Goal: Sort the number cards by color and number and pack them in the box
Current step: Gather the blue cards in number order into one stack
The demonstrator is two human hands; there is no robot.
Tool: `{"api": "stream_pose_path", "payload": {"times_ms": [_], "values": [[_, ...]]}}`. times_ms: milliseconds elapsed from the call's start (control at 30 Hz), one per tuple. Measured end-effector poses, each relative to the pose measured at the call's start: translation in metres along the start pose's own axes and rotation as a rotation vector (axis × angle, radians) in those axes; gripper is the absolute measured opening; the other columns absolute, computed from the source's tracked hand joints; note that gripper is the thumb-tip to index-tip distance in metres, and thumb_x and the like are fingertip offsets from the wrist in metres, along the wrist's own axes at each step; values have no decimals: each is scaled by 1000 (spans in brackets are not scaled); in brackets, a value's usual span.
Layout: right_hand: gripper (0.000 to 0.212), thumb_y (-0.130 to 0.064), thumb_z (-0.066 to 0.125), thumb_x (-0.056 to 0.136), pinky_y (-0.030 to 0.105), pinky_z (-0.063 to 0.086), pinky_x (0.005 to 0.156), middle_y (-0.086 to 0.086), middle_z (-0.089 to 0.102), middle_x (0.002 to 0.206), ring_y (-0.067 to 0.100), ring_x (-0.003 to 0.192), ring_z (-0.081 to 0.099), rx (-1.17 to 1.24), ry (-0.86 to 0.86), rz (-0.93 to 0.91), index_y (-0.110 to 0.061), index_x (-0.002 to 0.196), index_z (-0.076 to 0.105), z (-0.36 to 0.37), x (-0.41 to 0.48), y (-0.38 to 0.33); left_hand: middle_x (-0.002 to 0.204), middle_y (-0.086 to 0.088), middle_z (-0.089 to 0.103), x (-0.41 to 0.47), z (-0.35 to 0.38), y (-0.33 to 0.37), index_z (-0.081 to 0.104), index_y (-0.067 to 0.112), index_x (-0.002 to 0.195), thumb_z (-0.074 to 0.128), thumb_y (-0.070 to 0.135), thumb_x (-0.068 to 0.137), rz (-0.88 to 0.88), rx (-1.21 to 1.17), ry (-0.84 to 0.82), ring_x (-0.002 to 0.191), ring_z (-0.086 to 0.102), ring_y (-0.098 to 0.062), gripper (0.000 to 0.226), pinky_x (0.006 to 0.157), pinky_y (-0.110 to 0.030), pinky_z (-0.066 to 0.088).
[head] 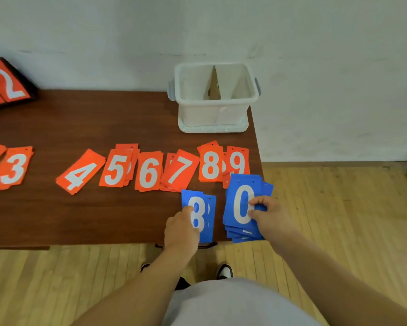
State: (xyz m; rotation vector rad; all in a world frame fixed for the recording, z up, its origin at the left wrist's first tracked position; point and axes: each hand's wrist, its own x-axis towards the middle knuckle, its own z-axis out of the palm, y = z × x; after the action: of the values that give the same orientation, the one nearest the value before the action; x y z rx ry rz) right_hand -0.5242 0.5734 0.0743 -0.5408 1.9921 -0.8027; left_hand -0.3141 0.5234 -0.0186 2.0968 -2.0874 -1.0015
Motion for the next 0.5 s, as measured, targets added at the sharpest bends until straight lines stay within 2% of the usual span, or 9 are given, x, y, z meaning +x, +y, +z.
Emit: {"api": "stream_pose_path", "payload": {"times_ms": [67,167,300,367,400,467,500], "values": [[15,-12,66,95,46,64,75,-3,64,111,21,95,69,18,12,5,-27,99,65,9,-3,-4,128,-1,46,0,-2,8,38,33,143,71,15,90,17,77,-21,112,45,-22,65,85,-31,52],[17,-10,65,95,51,63,78,-2,67,110,22,93,71,41,34,14,-26,98,66,18,-10,-6,139,-7,26,4,-2,19,29,34,144,70,7,87,47,115,-95,113,36,-26,76,80,-31,50],[21,-8,63,91,53,61,82,-1,68,110,23,93,71,70,98,47,-28,96,67,23,-28,-1,145,-12,15,15,-3,23,26,34,146,67,2,84,16,80,-188,113,40,-32,81,81,-35,51],[21,-8,63,90,55,60,83,-1,69,106,25,93,71,75,132,75,-28,96,67,24,-35,5,143,-12,14,20,-3,19,28,33,146,70,2,83,25,50,-227,105,52,-31,82,82,-36,55],[22,-8,63,90,55,60,83,-1,69,105,27,92,71,78,144,90,-29,96,67,25,-38,8,139,-10,16,21,-3,16,31,32,145,72,2,83,37,20,-242,95,57,-29,80,79,-37,57],[22,-8,62,91,55,60,83,-1,69,104,28,93,71,88,157,109,-29,96,66,24,-44,12,127,-5,24,23,-4,7,39,32,141,72,1,84,67,-72,-254,76,58,-23,72,70,-34,56],[22,-7,62,91,55,60,83,0,69,104,28,93,70,96,158,110,-28,97,66,23,-46,13,123,-3,30,24,-7,2,44,30,138,72,2,84,82,-131,-256,75,57,-19,67,68,-31,52]]}}
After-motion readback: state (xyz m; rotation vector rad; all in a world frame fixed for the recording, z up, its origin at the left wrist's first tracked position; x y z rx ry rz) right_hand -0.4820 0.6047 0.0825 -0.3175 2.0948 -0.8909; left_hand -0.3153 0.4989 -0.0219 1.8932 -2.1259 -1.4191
